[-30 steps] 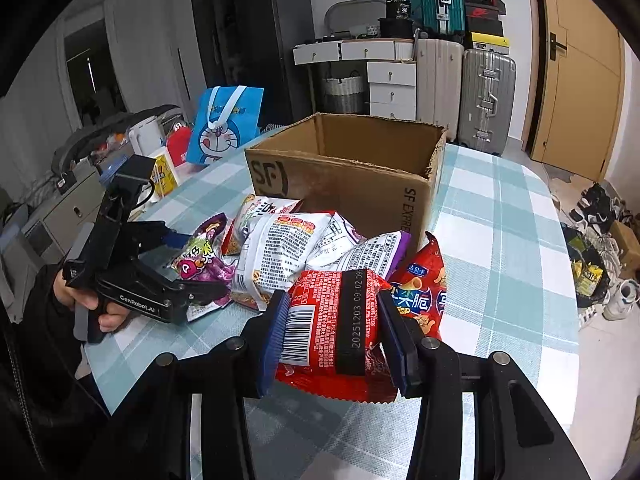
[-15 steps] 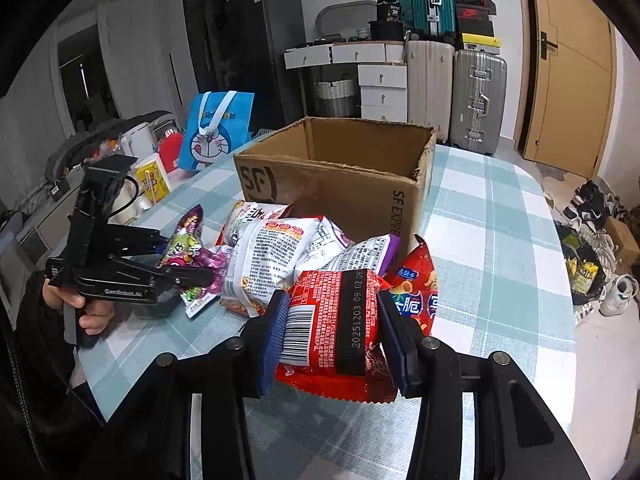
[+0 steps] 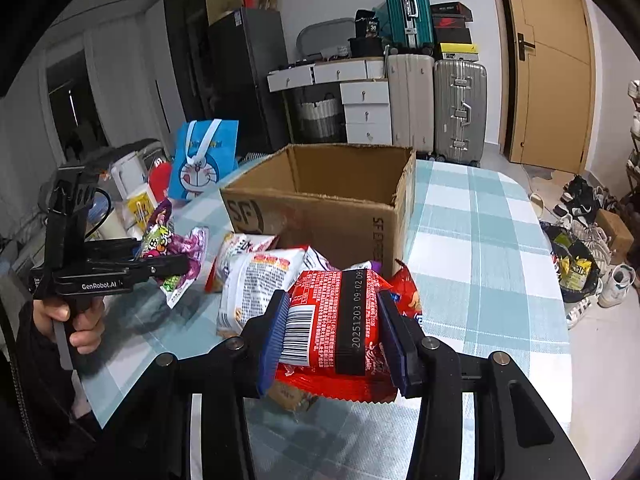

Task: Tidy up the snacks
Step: 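Carry the purple bag and red pack over the box with both tools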

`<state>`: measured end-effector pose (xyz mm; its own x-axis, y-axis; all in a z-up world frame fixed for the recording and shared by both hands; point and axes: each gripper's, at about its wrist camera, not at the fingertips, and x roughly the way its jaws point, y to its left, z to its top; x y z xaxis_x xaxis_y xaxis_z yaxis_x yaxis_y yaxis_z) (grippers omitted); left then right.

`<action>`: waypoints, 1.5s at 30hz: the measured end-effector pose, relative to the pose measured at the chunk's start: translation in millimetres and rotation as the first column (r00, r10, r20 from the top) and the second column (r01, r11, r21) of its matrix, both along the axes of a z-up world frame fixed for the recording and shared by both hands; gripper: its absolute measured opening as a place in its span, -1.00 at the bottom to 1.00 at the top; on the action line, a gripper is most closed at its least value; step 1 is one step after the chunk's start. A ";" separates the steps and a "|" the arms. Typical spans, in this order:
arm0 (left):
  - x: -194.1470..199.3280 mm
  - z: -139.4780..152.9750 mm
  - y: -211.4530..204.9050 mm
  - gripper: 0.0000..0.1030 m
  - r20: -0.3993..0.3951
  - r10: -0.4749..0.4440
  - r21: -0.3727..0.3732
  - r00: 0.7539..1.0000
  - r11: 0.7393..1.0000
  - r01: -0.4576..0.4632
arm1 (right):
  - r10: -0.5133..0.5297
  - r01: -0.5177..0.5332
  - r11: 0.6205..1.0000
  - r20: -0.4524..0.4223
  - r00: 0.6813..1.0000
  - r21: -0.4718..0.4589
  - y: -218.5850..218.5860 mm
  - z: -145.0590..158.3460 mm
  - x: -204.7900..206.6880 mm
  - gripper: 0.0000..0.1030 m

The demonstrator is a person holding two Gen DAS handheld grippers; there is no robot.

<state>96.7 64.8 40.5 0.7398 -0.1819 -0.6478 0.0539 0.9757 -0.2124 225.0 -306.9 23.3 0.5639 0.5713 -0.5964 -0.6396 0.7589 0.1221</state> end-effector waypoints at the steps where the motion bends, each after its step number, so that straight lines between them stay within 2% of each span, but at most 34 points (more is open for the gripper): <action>1: -1.1 4.8 -1.4 -0.21 0.016 0.000 0.005 1.000 1.000 0.000 | -0.007 0.007 1.000 0.007 1.000 -0.001 0.8 1.5 0.5 -0.13; 7: 0.2 27.2 -6.7 -0.21 0.062 0.016 0.004 0.998 1.000 -0.017 | -0.041 0.040 0.998 0.021 0.999 0.039 -2.2 12.5 8.7 -0.13; 13: 11.6 43.4 -12.6 -0.21 0.074 0.025 -0.008 0.997 1.000 -0.024 | -0.076 0.072 0.992 0.034 0.997 0.100 -2.0 31.3 20.5 -0.13; 17: 24.3 52.5 -14.6 -0.21 0.095 0.037 0.006 0.995 0.999 -0.038 | -0.082 0.078 0.988 0.025 0.996 0.133 1.8 37.3 30.8 -0.13; 25: 55.3 69.6 -15.8 -0.21 0.096 0.056 -0.011 0.994 0.998 -0.055 | -0.092 0.088 0.981 0.012 0.996 0.175 10.9 42.4 49.6 -0.13; 36: 99.0 75.0 -19.3 -0.21 0.099 0.077 -0.009 0.992 0.997 -0.076 | -0.107 0.109 0.966 -0.019 0.994 0.236 18.9 44.8 78.9 -0.13; 45: 125.7 71.7 -24.3 -0.21 0.099 0.076 0.023 0.992 0.997 -0.079 | -0.096 0.100 0.967 -0.030 0.995 0.235 29.4 40.1 97.1 -0.13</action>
<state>222.3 40.6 112.2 0.8113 -0.1053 -0.5750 -0.0025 0.9830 -0.1835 322.1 -277.6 63.4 0.6144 0.6395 -0.4622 -0.5593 0.7661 0.3165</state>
